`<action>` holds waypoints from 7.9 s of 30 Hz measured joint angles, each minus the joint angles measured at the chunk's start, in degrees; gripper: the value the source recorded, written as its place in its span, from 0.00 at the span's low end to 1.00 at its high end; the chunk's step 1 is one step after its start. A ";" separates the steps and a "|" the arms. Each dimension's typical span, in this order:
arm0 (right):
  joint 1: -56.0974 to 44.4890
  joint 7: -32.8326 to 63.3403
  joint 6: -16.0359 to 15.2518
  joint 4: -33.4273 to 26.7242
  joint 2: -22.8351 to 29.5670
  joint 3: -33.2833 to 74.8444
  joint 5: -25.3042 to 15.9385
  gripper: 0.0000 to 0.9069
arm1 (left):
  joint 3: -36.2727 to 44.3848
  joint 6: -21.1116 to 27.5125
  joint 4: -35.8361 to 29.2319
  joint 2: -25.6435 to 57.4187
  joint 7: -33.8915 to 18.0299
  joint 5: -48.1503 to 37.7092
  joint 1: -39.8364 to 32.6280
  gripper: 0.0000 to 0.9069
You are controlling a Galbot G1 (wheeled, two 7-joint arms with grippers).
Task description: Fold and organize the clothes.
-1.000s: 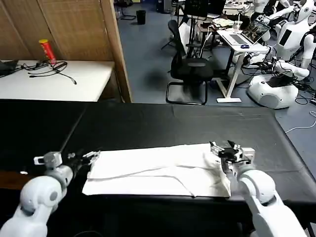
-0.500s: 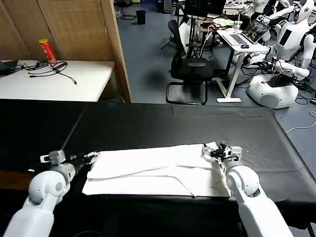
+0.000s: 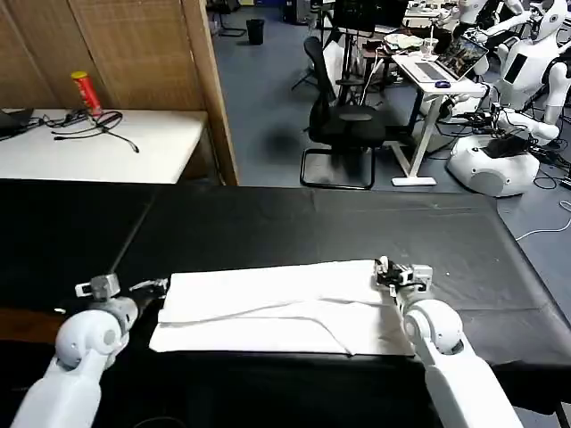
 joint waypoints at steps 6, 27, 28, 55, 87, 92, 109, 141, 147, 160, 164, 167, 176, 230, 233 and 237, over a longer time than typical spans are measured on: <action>-0.01 -0.02 0.02 0.04 -0.10 0.06 -0.03 0.06 | -0.95 0.11 -0.08 0.59 -1.34 4.36 0.31 0.97; -0.42 -0.22 -0.12 1.21 -0.19 -0.08 -0.01 0.05 | -0.22 -1.25 -2.51 -3.32 -1.75 -5.05 0.84 0.12; -0.44 -0.23 -0.12 1.26 -0.19 -0.08 -0.01 0.05 | -0.18 -1.45 -2.30 -3.39 -1.75 -4.66 0.83 0.08; -1.05 -5.06 3.81 -0.07 0.31 2.49 -5.71 0.97 | 7.40 -7.13 2.04 -4.20 2.85 13.42 -5.45 0.97; -15.88 -5.85 3.79 21.19 -2.67 12.76 -2.70 0.97 | -0.36 -14.12 -10.95 -7.57 4.87 14.52 12.67 0.97; -16.81 -5.89 4.08 22.56 -2.51 12.88 -3.06 0.97 | -0.36 -15.60 -9.21 -8.32 5.71 16.59 13.29 0.90; -17.01 -6.79 4.95 24.47 -1.65 12.33 -5.12 0.97 | 0.33 -14.95 -7.12 -9.86 6.81 18.22 13.31 0.02; -18.93 -6.35 5.16 26.00 1.39 12.88 -6.71 0.97 | -6.18 -20.51 -4.18 10.08 8.47 38.10 13.65 0.00; -19.68 -6.32 5.18 26.50 1.91 13.34 -7.03 0.97 | -1.98 -17.32 -10.11 5.08 6.66 30.98 12.71 0.00; -21.48 -6.39 5.44 26.83 2.94 14.69 -7.42 0.97 | 14.01 -14.16 -16.21 -7.45 4.90 18.28 7.91 0.00; -21.50 -6.46 5.52 26.43 3.47 14.45 -7.79 0.97 | 17.33 -13.73 -17.53 -9.04 4.77 15.78 6.24 0.00; -21.40 -6.47 5.54 26.19 3.65 14.21 -8.03 0.97 | 18.86 -13.63 -18.19 -9.68 4.95 13.37 5.62 0.00; -21.22 -6.48 5.50 26.06 3.70 14.13 -8.15 0.97 | 20.84 -13.54 -17.30 -11.90 5.42 9.88 4.30 0.00; 0.99 -19.90 8.78 14.22 -6.64 -21.41 -20.79 0.97 | 14.41 -26.60 -14.68 -7.66 10.46 32.64 7.63 0.97; 3.77 -19.92 8.71 12.55 -6.05 -24.26 -21.38 0.97 | 13.94 -26.60 -14.79 -7.91 10.41 33.22 8.48 0.97; 6.09 -19.94 8.63 10.64 -5.54 -26.95 -22.68 0.97 | 13.33 -26.73 -14.92 -8.03 10.36 33.66 9.46 0.97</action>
